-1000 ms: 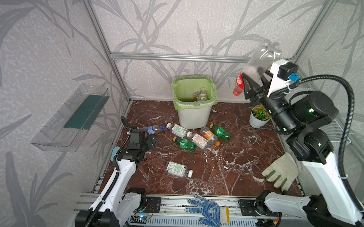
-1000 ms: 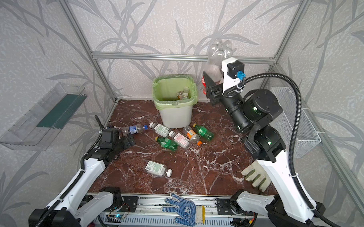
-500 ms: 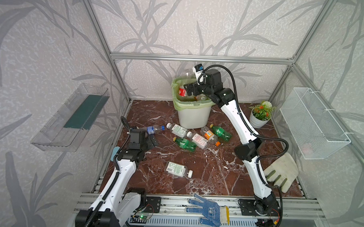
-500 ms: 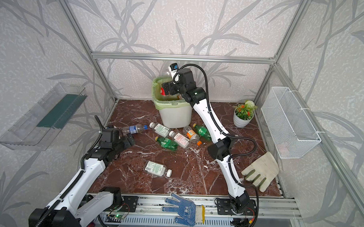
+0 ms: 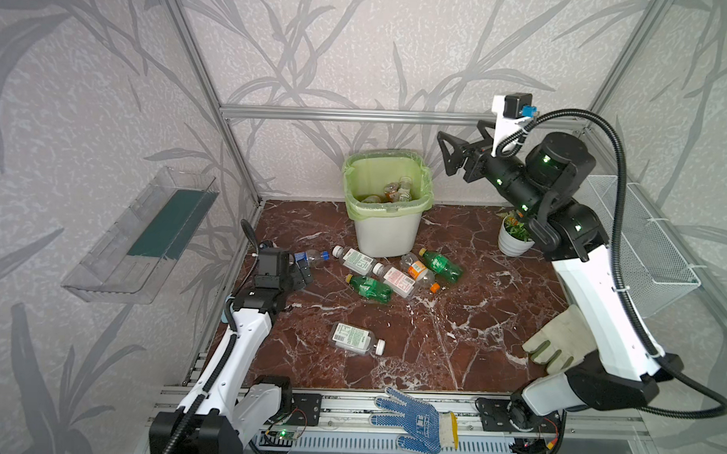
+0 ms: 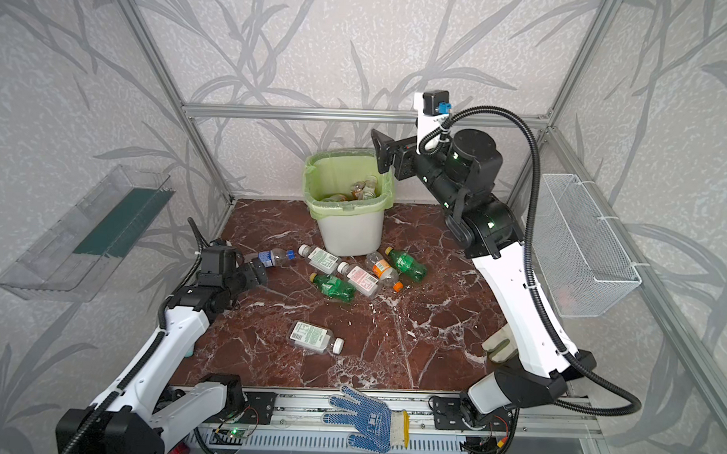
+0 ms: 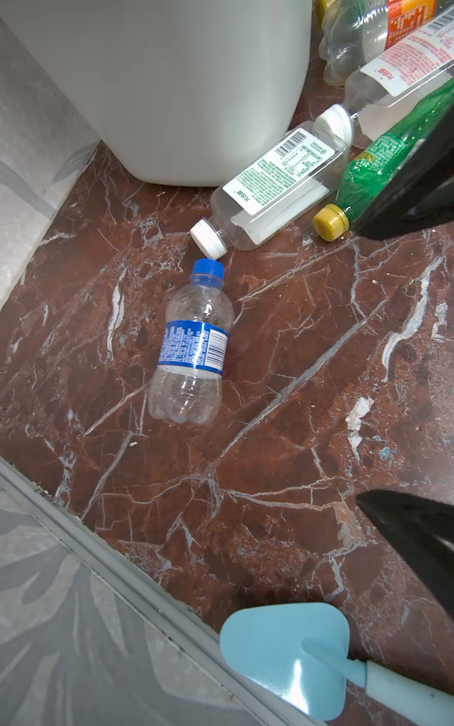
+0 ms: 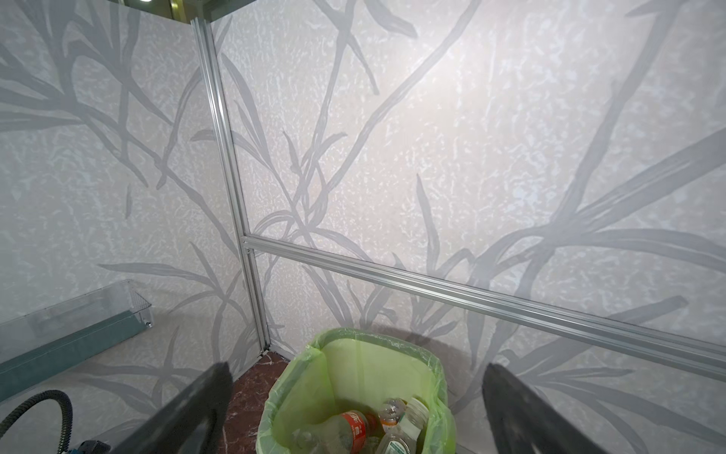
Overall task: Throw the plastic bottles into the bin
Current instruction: 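Withdraw the right gripper while the left gripper moves toward the blue-capped bottle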
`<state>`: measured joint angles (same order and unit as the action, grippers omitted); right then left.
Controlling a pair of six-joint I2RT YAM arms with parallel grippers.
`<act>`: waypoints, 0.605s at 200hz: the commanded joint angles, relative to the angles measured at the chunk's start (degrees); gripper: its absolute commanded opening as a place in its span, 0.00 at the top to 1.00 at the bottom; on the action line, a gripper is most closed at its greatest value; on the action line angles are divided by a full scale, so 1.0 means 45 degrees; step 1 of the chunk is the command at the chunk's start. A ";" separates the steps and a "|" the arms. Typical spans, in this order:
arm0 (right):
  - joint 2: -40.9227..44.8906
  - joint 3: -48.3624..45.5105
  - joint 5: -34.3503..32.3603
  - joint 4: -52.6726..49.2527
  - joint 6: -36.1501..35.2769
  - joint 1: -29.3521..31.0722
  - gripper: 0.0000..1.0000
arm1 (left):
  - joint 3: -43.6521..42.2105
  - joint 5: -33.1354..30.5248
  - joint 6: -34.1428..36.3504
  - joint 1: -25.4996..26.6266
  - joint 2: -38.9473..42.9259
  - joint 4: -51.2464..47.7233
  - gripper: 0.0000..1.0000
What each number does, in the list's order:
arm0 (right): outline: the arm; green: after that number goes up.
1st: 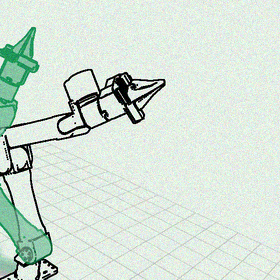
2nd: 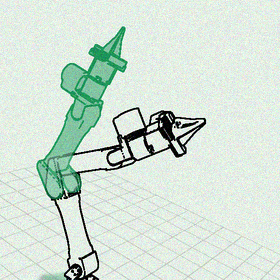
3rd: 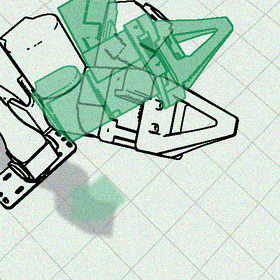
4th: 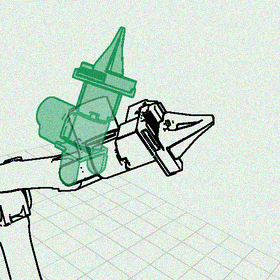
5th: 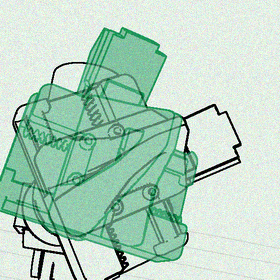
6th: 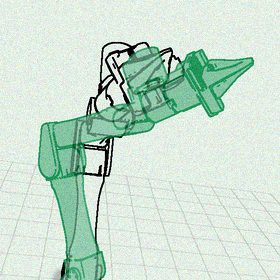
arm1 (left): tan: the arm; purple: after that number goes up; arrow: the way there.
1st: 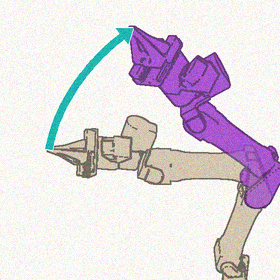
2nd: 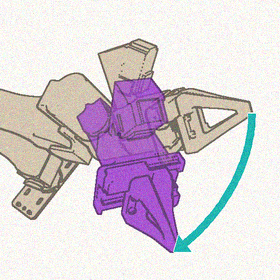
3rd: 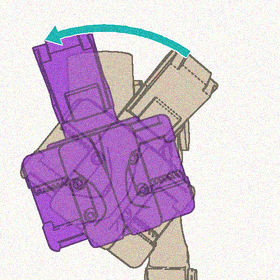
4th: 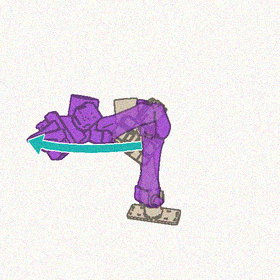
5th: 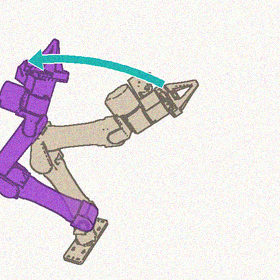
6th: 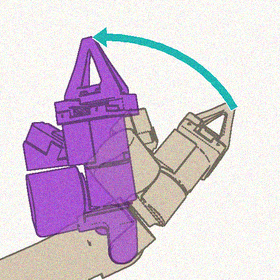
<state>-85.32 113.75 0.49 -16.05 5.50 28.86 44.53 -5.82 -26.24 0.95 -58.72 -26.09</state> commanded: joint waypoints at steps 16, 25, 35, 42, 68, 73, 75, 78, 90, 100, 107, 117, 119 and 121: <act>0.0988 -0.4198 0.0584 0.1162 0.1688 -0.1641 0.01 | 0.1167 -0.1105 0.1058 -0.0094 -0.0696 -0.0473 0.01; 0.1523 -0.5286 0.0869 0.1555 0.1990 -0.2025 0.01 | 0.1402 -0.1073 0.1381 -0.0094 -0.0932 -0.0429 0.01; 0.2044 -0.6602 0.1179 0.1770 0.2278 -0.2464 0.01 | 0.1684 -0.0963 0.1789 -0.0095 -0.1348 -0.0412 0.01; 0.2340 -0.7308 0.1343 0.1735 0.2447 -0.2727 0.01 | 0.1949 -0.0840 0.2136 -0.0094 -0.1732 -0.0472 0.01; 0.3140 -0.9889 0.2191 0.1747 0.2942 -0.3499 0.01 | 0.3235 -0.0525 0.3792 -0.0075 -0.3530 -0.1310 0.01; 0.3307 -1.0417 0.2297 0.1820 0.3036 -0.3635 0.01 | 0.3490 -0.0382 0.4189 -0.0075 -0.3853 -0.1512 0.01; 0.3347 -1.0631 0.2338 0.1871 0.3066 -0.3693 0.01 | 0.3592 -0.0360 0.4337 -0.0084 -0.3994 -0.1587 0.01; 0.3486 -1.1067 0.2452 0.1914 0.3149 -0.3794 0.01 | 0.3750 -0.0297 0.4548 -0.0076 -0.4170 -0.1691 0.01; 0.3792 -1.2151 0.2809 0.2146 0.3388 -0.4089 0.01 | 0.4292 -0.0292 0.5584 -0.0075 -0.4867 -0.2053 0.01; 0.4052 -1.2946 0.3165 0.2286 0.3509 -0.4343 0.01 | 0.4715 -0.0522 0.6535 -0.0075 -0.5456 -0.2259 0.01; 0.4213 -1.3461 0.3381 0.2282 0.3568 -0.4538 0.01 | 0.4987 -0.0662 0.7209 -0.0074 -0.5827 -0.2396 0.01; 0.4381 -1.3965 0.3565 0.2251 0.3573 -0.4807 0.01 | 0.5372 -0.0946 0.8125 -0.0065 -0.6362 -0.2631 0.01; 0.4426 -1.4047 0.3588 0.2242 0.3581 -0.4860 0.01 | 0.5474 -0.0985 0.8319 -0.0058 -0.6467 -0.2702 0.01; 0.4467 -1.4131 0.3613 0.2225 0.3583 -0.4907 0.01 | 0.5562 -0.1038 0.8465 -0.0056 -0.6576 -0.2797 0.01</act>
<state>-67.75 54.59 12.14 -8.82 19.66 9.13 65.01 -8.05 -2.15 0.93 -83.92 -33.17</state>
